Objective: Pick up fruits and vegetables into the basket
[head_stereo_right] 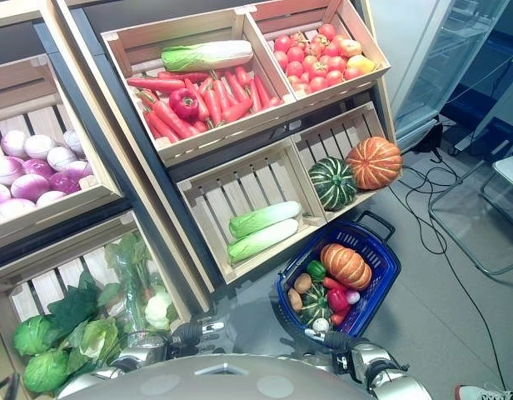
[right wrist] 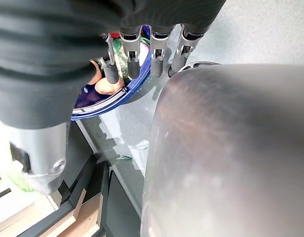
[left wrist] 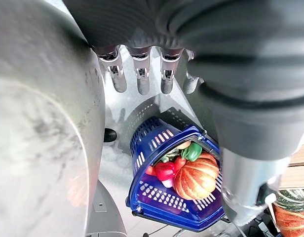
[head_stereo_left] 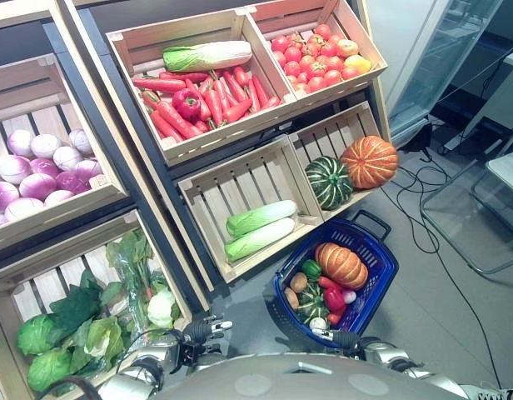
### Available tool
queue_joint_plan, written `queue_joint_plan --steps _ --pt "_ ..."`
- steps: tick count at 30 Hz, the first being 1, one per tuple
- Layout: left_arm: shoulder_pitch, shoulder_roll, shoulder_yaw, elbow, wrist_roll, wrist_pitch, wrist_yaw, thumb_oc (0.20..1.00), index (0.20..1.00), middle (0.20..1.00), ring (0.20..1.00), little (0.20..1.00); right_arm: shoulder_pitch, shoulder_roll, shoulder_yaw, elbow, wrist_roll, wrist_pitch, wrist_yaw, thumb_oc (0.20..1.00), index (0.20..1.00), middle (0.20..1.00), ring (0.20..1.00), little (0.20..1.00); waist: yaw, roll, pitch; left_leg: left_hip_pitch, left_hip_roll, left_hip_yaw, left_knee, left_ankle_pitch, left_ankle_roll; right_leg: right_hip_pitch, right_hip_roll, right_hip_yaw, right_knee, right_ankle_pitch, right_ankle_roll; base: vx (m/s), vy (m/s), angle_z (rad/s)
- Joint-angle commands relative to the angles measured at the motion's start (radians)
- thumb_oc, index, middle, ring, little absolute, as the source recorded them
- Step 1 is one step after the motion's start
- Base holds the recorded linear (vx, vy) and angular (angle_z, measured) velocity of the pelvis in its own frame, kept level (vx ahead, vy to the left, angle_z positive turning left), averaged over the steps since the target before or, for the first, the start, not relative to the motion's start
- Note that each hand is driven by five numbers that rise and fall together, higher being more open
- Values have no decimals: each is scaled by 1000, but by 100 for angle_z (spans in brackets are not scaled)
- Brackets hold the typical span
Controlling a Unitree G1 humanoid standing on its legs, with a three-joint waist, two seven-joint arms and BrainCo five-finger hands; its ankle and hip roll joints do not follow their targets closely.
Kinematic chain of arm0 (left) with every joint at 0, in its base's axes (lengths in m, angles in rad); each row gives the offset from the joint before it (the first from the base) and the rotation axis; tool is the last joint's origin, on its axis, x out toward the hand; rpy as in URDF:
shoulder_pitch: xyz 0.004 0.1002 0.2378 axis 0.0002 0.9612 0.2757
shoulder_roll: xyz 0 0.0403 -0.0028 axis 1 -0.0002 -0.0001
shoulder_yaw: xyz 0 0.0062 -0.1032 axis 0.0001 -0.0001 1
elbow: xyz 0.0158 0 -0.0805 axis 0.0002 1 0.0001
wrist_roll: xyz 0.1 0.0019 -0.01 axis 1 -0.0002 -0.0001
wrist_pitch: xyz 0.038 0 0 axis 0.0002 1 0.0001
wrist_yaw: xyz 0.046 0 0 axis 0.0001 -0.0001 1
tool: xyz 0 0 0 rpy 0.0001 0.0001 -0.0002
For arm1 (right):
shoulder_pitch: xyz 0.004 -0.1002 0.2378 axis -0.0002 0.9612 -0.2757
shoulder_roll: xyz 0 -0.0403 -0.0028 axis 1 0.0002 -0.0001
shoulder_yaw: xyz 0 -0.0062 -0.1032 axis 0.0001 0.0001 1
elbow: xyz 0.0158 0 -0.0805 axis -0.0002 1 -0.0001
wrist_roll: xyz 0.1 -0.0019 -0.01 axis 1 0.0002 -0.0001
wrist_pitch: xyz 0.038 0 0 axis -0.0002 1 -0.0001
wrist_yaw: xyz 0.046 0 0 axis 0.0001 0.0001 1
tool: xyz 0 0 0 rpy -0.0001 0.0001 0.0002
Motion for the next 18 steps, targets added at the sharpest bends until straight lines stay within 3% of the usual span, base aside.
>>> queue_joint_plan --steps 1,12,16,18 --pt "-37 -16 -18 80 50 -13 2 1000 1000 1000 1000 1000 -29 40 40 78 -21 11 12 1000 1000 1000 1000 1000 10 -23 45 33 -44 14 16 -132 58 -16 -42 15 45 -9 53 0 0 0" --pt "-52 -11 -22 64 24 -23 -15 1000 1000 1000 1000 1000 -40 30 38 81 -31 -2 22 1000 1000 1000 1000 1000 6 -20 54 29 -42 15 18 -131 58 -22 -42 21 49 -8 56 0 0 0" --pt "-50 -12 -37 54 48 -102 9 1000 1000 1000 1000 1000 -40 27 38 81 -42 -49 8 1000 1000 1000 1000 1000 7 -18 53 30 -42 15 17 -131 58 -21 -43 19 48 -8 56 0 0 0" --pt "-53 -5 -54 37 58 -193 56 1000 1000 1000 1000 1000 -44 22 45 70 -41 -96 -23 1000 1000 1000 1000 1000 8 -17 55 28 -41 15 18 -130 55 -23 -44 19 51 -8 57 0 0 0"
